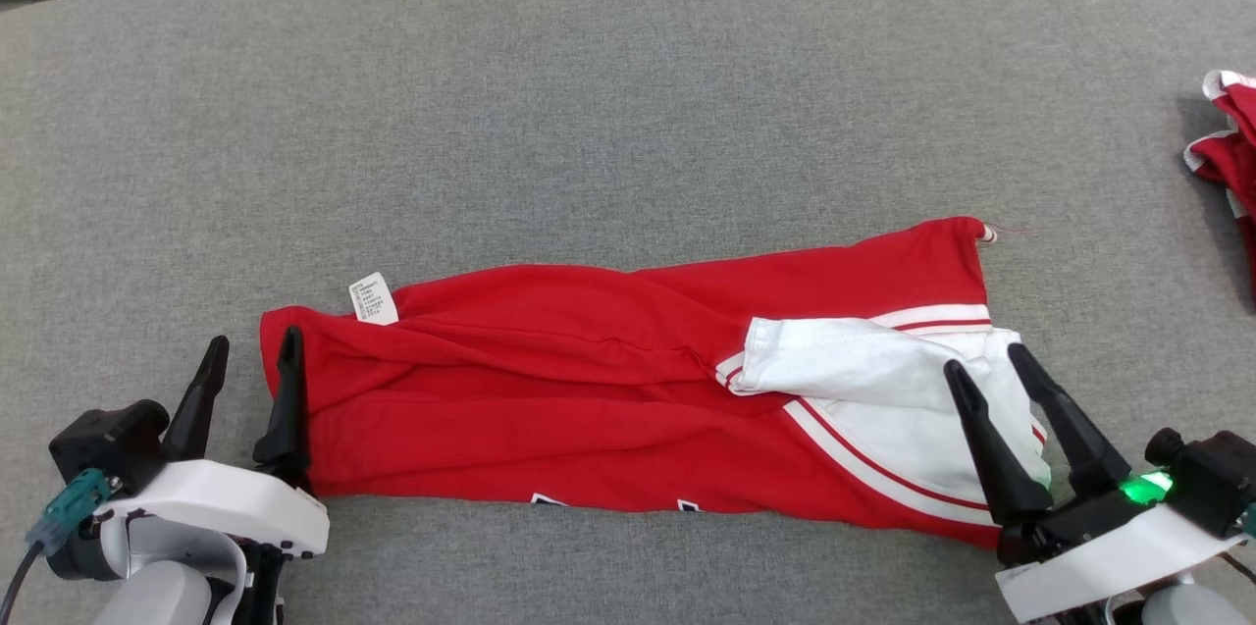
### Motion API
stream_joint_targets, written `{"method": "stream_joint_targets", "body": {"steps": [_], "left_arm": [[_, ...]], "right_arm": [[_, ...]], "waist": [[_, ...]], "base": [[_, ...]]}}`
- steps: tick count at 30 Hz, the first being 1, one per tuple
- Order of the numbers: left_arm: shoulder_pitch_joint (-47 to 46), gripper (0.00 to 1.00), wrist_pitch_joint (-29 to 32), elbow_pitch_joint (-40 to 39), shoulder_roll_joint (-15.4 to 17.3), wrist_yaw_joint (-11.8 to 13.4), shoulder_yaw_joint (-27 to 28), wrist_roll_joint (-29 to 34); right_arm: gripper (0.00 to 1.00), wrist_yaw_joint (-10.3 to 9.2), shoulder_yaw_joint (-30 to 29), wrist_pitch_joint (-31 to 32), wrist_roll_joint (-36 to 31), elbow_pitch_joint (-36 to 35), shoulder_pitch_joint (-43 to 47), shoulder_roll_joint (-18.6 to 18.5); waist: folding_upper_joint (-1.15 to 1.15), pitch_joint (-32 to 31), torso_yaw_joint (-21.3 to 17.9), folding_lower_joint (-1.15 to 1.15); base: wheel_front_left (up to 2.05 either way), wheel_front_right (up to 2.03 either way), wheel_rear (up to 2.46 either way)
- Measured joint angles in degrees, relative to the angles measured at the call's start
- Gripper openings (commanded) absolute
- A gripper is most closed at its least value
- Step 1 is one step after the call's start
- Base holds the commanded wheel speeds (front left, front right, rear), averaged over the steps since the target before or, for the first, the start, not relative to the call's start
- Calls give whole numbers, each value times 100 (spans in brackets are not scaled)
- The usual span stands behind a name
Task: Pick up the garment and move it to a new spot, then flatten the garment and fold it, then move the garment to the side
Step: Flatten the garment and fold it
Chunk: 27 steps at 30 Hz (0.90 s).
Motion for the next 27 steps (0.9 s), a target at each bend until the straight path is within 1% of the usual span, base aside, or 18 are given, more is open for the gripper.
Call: {"method": "stream_joint_targets", "body": {"steps": [3, 5, 8, 9, 12, 16, 21, 27], "left_arm": [[149, 100, -214, -270, -36, 140, 135, 242], [209, 100, -274, -502, -115, 232, 275, 408], [264, 100, -291, -933, -279, 355, 544, 836], [270, 100, -299, -1096, -336, 358, 659, 1022], [409, 100, -301, -1495, -576, 339, 899, 1458], [655, 100, -308, -1700, -767, 200, 1023, 1887], [1009, 100, -308, -1658, -912, 75, 947, 2236], [1165, 100, -308, -1524, -1029, -10, 939, 2408]], "right_arm": [[100, 0, -405, -22, -481, -249, 72, 189], [100, 0, -721, -53, -849, -436, 129, 331], [100, 0, -1168, -55, -1408, -676, 192, 553], [100, 0, -1270, -53, -1607, -757, 197, 627], [100, 0, -1559, 71, -2037, -950, 272, 814], [100, 0, -1771, 278, -2369, -1053, 411, 995], [100, 0, -1835, 370, -2518, -1018, 649, 1124], [100, 0, -1870, 402, -2528, -833, 760, 1184]], "waist": [[0, -74, -41, 0], [0, -124, -55, 0], [0, -196, -58, 0], [0, -222, -59, 0], [0, -297, -61, 0], [0, -418, -70, 0], [0, -581, -99, 0], [0, -725, -102, 0]], "base": [[0, 0, 0], [0, 0, 0], [0, 0, 0], [0, 0, 0], [0, 0, 0], [0, 0, 0], [0, 0, 0], [0, 0, 0]]}}
